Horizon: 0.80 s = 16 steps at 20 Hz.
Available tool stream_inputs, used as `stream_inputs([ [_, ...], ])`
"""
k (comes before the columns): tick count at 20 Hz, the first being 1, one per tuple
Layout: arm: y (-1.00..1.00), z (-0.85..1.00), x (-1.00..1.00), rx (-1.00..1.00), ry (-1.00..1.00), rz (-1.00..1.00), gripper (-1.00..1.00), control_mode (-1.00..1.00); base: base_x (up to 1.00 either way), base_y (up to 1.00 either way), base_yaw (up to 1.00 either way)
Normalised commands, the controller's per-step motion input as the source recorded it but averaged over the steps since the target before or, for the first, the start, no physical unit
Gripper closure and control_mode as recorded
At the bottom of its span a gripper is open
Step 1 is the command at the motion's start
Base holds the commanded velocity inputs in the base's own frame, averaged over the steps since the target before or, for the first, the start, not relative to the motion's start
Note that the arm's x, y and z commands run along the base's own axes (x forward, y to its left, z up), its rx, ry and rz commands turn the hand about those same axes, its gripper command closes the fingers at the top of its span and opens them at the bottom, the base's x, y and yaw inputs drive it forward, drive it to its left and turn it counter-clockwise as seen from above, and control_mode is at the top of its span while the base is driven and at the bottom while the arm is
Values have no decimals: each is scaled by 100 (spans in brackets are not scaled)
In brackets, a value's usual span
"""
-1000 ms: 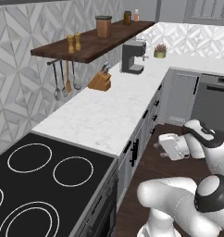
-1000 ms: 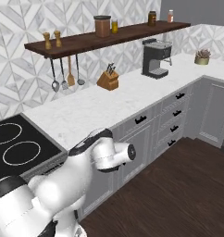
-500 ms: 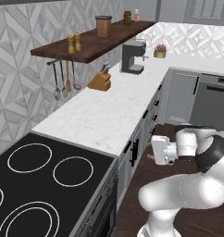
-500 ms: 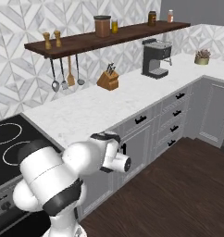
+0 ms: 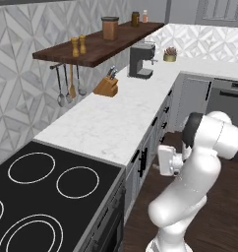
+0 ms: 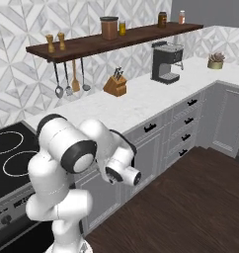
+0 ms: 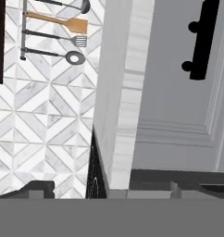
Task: Take a straw from the drawer in front and place it inside the glass cup on the dining counter.
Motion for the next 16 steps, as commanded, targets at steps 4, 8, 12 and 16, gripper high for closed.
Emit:
stream_inputs([
  [4, -4, -33, 48, 4, 1, 0, -100, -100, 0, 0, 0],
  [8, 1, -22, 54, 0, 7, 0, -100, -100, 0, 0, 0],
  [12, 7, -19, 44, 0, 5, 0, -100, -100, 0, 0, 0],
  [16, 41, -11, 45, 0, 9, 0, -100, -100, 0, 0, 0],
])
